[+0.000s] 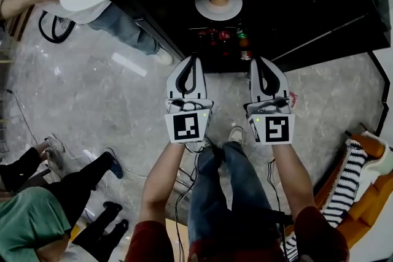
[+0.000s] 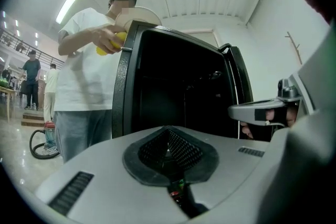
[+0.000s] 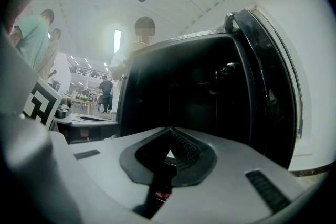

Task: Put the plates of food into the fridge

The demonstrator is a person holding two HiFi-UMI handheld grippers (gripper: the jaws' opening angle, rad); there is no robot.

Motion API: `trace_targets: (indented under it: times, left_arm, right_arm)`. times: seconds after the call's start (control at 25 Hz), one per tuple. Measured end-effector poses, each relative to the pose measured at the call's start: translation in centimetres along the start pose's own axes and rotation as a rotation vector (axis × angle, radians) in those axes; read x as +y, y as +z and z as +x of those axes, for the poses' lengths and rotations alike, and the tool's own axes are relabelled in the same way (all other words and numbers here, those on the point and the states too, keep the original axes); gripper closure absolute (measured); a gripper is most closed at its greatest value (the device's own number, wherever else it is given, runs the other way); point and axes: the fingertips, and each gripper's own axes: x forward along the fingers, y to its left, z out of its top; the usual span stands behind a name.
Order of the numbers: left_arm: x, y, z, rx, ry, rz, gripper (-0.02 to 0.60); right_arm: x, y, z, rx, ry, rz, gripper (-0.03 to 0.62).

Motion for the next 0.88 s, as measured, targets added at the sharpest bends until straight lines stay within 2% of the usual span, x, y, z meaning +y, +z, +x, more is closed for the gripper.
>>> trace_targets:
  times: [0.56,0.88]
  left_arm:
    - [0.6,6.0,-1.0,0.002,-0.013,0.017,0.575]
    - [0.6,11.0,-1.9,-0.026,-0.021,0.010,0.575]
  right_arm:
    - [0.0,6.2,0.4,-0.044,0.014,-0.014,0.585]
    - [-0.1,10.5,0.2,-0.056,0.037,-0.018,0.585]
